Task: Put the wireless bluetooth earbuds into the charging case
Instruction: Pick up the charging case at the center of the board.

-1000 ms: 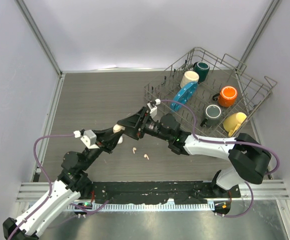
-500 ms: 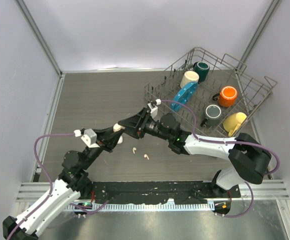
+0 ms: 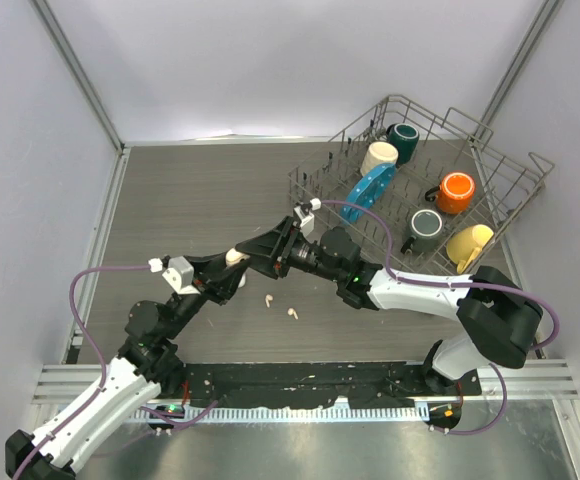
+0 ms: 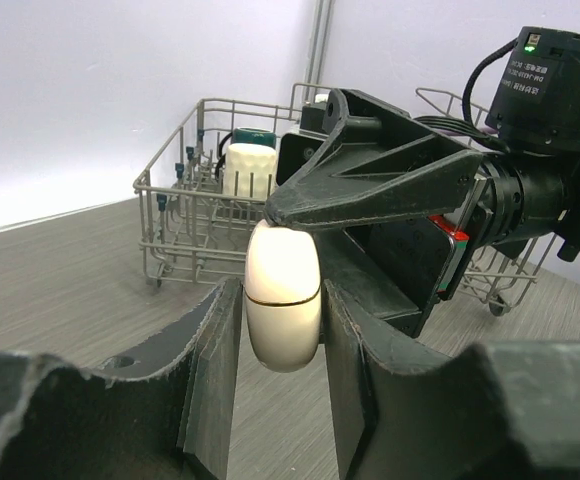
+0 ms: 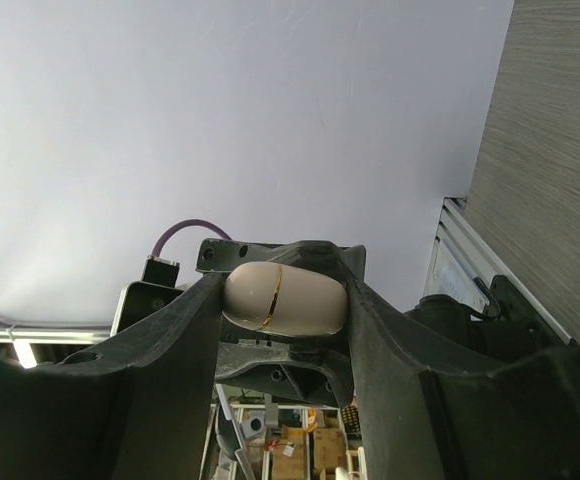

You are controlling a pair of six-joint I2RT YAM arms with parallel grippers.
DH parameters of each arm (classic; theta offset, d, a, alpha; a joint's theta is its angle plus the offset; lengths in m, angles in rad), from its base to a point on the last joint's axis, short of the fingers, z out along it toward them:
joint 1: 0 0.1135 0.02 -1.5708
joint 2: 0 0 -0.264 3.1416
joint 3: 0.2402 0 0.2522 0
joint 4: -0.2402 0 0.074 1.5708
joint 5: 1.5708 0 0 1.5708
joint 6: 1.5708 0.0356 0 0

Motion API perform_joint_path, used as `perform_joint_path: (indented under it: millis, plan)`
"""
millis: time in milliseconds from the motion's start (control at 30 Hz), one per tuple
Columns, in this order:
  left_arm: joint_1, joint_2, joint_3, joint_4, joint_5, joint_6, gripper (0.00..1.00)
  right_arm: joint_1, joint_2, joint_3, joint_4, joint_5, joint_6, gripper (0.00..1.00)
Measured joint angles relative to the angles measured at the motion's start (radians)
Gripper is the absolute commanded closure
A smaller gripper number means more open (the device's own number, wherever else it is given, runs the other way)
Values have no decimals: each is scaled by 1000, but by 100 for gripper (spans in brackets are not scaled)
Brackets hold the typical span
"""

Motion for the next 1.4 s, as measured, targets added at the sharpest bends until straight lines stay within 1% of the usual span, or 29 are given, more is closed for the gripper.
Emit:
perform_joint_path:
  millis: [267, 367, 400, 500, 767, 867, 933, 1133, 1200, 1400]
  plan:
    - [0, 16, -15, 46, 0, -19, 58, 0, 0, -11, 8, -1, 0, 79]
    - [0, 27, -19, 65, 1, -32, 64, 0, 0, -14, 8, 0, 0, 79]
    - [0, 32, -19, 69, 2, -35, 64, 0, 0, -14, 8, -1, 0, 79]
    - [0, 43, -19, 78, 4, -39, 59, 0, 0, -16, 18, -1, 2, 79]
    - [0, 47, -21, 85, 3, -44, 59, 0, 2, -25, 78, -8, 13, 79]
    - [0, 47, -21, 90, 3, -46, 55, 0, 11, -26, 97, -13, 24, 80]
    - [0, 47, -21, 93, 3, -51, 54, 0, 14, -27, 105, -16, 30, 80]
    - [0, 44, -23, 101, 2, -62, 57, 0, 16, -30, 111, -15, 33, 81]
    - [0, 44, -23, 103, 1, -62, 60, 0, 16, -30, 111, -15, 33, 81]
    - [0, 44, -29, 114, 1, -66, 61, 0, 16, -31, 110, -15, 32, 81]
